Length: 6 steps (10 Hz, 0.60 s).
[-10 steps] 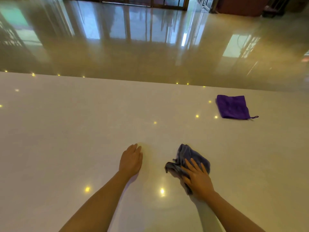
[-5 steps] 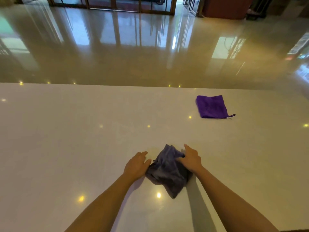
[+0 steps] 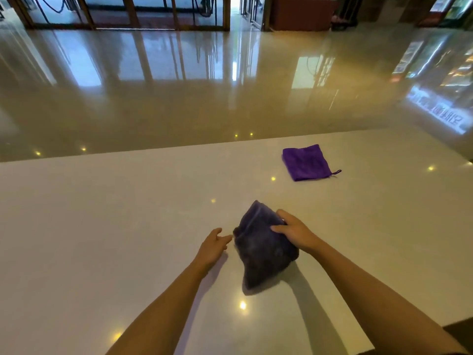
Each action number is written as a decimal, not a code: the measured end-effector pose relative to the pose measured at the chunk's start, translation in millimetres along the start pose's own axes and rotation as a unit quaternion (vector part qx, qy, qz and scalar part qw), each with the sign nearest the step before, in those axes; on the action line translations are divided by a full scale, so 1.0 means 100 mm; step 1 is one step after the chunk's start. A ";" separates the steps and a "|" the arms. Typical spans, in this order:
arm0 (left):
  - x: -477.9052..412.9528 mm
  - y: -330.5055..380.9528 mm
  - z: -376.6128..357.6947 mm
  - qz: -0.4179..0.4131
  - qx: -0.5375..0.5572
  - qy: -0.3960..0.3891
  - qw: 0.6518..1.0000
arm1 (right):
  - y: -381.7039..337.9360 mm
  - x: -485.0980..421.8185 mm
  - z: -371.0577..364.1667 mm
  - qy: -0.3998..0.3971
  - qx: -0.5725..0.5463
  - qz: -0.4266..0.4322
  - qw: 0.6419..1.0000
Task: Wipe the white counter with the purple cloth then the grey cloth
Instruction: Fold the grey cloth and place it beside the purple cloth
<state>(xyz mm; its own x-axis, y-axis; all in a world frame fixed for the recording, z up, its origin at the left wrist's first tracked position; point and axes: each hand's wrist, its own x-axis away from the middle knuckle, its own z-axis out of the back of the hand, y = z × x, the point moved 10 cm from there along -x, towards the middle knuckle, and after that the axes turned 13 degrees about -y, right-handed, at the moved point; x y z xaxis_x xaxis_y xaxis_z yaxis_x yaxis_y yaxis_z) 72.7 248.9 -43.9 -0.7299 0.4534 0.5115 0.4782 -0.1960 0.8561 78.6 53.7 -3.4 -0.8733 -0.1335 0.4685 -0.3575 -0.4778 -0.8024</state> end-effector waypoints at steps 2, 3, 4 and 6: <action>-0.33 0.27 -0.30 0.020 0.100 -0.045 0.994 | -0.24 0.14 0.55 0.035 -0.178 0.080 0.980; -0.55 0.60 -0.76 0.003 0.159 -0.128 0.979 | -0.26 0.17 0.87 0.052 -0.244 0.120 0.961; -0.78 0.83 -1.08 -0.043 0.198 -0.163 0.966 | -0.18 0.16 1.24 0.060 -0.252 0.139 0.956; -1.27 1.25 -1.46 -0.133 0.053 -0.054 0.988 | 0.29 0.05 1.98 0.036 -0.204 0.106 0.973</action>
<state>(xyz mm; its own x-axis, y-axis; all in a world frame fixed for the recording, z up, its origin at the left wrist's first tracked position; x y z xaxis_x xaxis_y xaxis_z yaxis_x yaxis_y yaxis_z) 153.9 40.3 9.3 -0.7829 0.5680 0.2537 0.3288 0.0317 0.9439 129.5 -132.6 48.6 -0.9574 -0.1224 0.2614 -0.2556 -0.0609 -0.9648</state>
